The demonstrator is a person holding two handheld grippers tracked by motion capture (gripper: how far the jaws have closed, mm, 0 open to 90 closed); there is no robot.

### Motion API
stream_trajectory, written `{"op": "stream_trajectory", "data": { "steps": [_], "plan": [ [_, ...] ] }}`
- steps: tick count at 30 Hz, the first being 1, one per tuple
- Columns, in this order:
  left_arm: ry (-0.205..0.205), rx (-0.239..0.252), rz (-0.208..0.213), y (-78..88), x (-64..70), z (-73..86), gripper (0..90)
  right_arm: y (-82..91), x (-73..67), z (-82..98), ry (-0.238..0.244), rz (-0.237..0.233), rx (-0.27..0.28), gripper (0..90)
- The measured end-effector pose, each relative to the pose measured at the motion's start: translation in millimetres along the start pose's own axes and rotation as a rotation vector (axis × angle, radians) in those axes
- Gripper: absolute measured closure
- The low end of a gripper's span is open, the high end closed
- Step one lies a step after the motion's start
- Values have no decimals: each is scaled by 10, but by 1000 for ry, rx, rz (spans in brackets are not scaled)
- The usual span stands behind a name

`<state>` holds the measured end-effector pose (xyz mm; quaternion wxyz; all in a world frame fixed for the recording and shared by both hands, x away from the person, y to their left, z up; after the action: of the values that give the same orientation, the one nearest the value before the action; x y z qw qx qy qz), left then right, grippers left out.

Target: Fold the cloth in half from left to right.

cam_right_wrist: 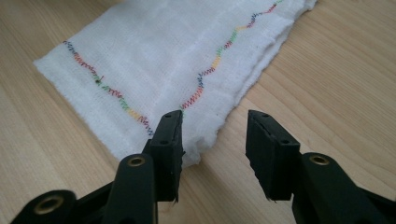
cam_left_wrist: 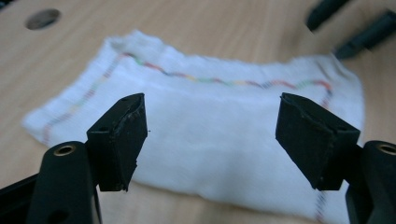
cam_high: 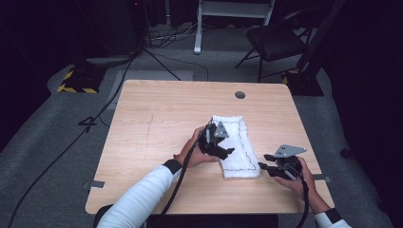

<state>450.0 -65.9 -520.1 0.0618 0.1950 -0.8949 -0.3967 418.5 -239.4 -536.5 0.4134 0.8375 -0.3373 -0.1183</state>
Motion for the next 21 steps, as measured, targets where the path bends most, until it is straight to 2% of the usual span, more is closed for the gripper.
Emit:
{"op": "stream_trajectory", "data": {
  "steps": [2,3,4,5,6,7,8,10,13,14,18,19,21],
  "plan": [
    [-27,-46,42,-67,142,122,331,-40,26,12,-4,1,-7,584],
    [-52,-76,63,-129,265,206,352,-56,30,16,5,-1,-11,591],
    [-52,-76,63,-129,265,206,379,-56,30,16,5,-1,-11,591],
    [-69,-94,100,-173,361,266,397,-94,28,26,12,-1,-21,594],
    [-76,-99,114,-194,396,292,440,-114,21,29,17,-9,-21,600],
    [-76,-99,114,-194,396,292,526,-114,21,29,17,-9,-21,600],
    [-85,-105,132,-218,427,318,526,-135,13,38,22,-15,-27,604],
    [-96,-113,140,-243,442,358,572,-202,-17,67,30,-36,-44,615],
    [-81,-107,167,-230,428,380,618,-222,-28,74,33,-41,-48,625],
    [-63,-102,178,-213,429,405,641,-225,-39,73,38,-52,-48,637],
    [-72,-97,180,-188,434,436,672,-235,-79,75,38,-76,-49,657],
    [-74,-107,193,-159,445,465,693,-238,-123,71,49,-93,-51,670],
    [-75,-108,201,-143,453,481,700,-239,-143,67,52,-96,-54,670]
  ]
}}
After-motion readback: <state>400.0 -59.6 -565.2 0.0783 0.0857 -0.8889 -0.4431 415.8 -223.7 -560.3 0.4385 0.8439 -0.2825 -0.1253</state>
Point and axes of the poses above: each handheld gripper's, and its own axes: y roughly backward along the jaws, z roughly out of its underside, x roughly to its right, the point moved 10 cm from there along -y, roughly forward along the jaws, and after that the axes turned 6 degrees about -x, right-handed, at the moved point
